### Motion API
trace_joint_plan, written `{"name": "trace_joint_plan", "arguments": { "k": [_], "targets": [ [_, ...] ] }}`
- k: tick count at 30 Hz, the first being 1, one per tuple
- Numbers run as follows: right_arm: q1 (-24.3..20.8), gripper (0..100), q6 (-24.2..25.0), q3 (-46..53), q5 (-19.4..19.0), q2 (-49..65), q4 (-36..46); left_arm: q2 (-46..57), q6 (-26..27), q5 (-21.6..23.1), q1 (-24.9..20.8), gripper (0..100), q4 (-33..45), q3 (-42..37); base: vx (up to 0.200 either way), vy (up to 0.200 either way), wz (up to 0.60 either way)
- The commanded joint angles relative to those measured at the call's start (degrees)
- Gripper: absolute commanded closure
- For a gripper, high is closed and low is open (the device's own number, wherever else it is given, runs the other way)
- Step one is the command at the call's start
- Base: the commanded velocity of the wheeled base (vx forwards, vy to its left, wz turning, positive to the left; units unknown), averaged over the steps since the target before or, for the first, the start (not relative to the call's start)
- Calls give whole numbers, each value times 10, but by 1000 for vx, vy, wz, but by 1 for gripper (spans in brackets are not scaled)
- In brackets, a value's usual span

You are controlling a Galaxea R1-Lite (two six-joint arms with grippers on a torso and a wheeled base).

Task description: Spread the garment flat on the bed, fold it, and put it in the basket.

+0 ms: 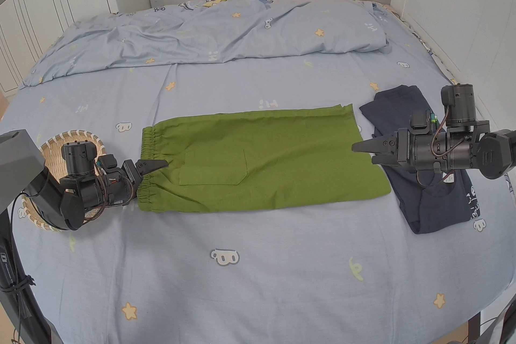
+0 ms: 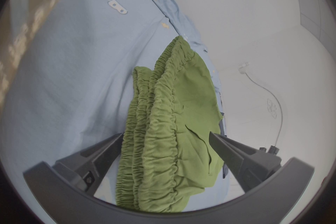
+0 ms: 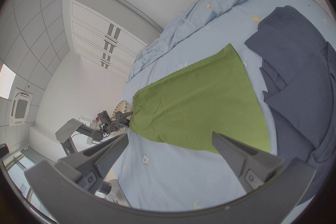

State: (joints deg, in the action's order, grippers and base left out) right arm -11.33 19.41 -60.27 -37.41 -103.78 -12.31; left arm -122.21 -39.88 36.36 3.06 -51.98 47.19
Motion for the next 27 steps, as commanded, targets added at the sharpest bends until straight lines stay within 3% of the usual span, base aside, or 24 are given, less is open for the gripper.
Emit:
{"name": "trace_joint_plan", "arguments": {
  "k": [1, 2, 7, 14, 22, 27],
  "targets": [
    [3, 0, 4, -4, 0, -12, -1, -11, -23, 28, 6, 0, 2, 13, 0, 0, 0],
    [5, 0, 5, -5, -1, -13, -1, -11, -31, 43, 7, 100, 2, 13, 0, 0, 0],
    [8, 0, 5, -6, -1, -13, -1, -11, -48, 93, 12, 100, 2, 13, 0, 0, 0],
    [10, 0, 5, -13, -1, -28, -1, 3, -49, 94, 20, 100, 15, 19, 0, 0, 0],
    [39, 0, 3, -45, 2, -107, 3, 58, -47, 96, 60, 100, 86, 42, 0, 0, 0],
    [43, 0, 3, -53, 4, -140, 2, 54, -45, 96, 56, 100, 87, 42, 0, 0, 0]
  ]
}}
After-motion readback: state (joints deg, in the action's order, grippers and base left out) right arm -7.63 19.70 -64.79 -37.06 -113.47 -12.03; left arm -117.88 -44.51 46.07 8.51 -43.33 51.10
